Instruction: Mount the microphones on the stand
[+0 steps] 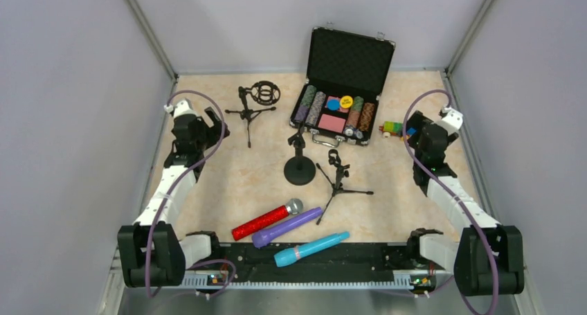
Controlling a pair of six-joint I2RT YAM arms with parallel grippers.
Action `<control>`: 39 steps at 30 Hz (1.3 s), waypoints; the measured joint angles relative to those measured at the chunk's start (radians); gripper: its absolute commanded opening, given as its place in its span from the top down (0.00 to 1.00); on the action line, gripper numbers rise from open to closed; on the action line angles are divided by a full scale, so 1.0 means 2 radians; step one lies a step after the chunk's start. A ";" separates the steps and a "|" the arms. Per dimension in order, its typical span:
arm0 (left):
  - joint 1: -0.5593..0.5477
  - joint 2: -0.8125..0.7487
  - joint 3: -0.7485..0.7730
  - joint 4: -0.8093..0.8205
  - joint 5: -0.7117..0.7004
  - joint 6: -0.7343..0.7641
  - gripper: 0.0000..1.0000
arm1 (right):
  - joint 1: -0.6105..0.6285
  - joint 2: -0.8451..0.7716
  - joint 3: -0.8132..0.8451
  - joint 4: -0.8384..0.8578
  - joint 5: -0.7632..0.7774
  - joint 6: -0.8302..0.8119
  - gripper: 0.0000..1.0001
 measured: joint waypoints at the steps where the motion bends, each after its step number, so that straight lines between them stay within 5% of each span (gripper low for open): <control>1: 0.000 -0.001 -0.003 -0.007 0.002 -0.003 0.01 | 0.000 0.003 0.006 -0.024 -0.008 0.002 0.01; 20: 0.002 -0.041 0.013 -0.067 0.004 0.005 0.01 | 0.000 0.031 0.097 -0.181 -0.163 0.012 0.01; 39: 0.002 -0.031 0.171 -0.086 0.155 0.076 0.01 | 0.055 0.163 0.152 -0.211 -0.257 -0.024 0.01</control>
